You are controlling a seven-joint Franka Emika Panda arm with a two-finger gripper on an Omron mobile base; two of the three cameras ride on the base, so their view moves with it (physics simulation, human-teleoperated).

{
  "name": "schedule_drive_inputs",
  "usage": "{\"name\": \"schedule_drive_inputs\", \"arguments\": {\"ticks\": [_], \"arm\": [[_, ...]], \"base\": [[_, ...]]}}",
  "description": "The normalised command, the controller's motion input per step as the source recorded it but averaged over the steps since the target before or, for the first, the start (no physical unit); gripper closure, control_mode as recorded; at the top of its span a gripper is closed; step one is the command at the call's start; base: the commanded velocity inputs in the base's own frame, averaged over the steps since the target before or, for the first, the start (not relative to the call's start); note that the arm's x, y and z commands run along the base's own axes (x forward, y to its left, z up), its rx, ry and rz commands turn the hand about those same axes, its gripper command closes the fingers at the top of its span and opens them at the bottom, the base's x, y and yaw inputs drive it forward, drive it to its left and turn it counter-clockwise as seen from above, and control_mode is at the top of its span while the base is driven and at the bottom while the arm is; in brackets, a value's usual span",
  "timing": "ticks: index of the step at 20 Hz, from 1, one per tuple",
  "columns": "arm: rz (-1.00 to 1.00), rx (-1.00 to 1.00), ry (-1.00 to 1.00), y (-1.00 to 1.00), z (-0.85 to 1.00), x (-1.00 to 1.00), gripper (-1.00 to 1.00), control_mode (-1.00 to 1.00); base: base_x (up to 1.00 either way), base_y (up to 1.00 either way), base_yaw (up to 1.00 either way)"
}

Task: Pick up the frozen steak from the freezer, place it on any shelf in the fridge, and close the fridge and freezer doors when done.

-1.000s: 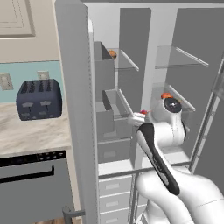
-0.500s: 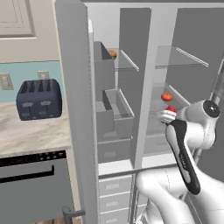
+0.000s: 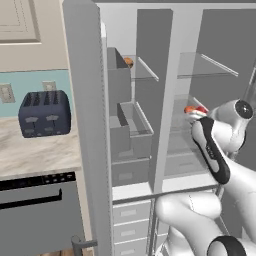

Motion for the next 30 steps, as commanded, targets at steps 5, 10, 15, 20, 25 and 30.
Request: {"name": "schedule_drive_inputs", "arguments": {"ticks": [5, 10, 15, 20, 25, 30], "arm": [[0.0, 0.0, 0.02, -0.17, -0.1, 0.97, 1.0, -1.0], [0.0, 0.0, 0.0, -0.16, -0.28, 0.83, 1.0, -1.0], [0.01, 0.0, 0.0, -0.01, -0.33, 0.6, 1.0, -1.0], [0.02, 0.0, 0.02, 0.0, -0.4, 0.51, 1.0, -1.0], [0.07, 0.0, 0.01, -0.05, -0.31, 0.36, 1.0, -1.0], [0.12, 0.0, 0.0, -0.26, -0.07, 0.12, 1.0, -1.0]], "base": [[0.0, 0.0, 0.0], [0.0, 0.0, 0.0], [0.0, 0.0, 0.0], [0.0, 0.0, 0.0], [0.0, 0.0, 0.0], [0.0, 0.0, 0.0]]}}
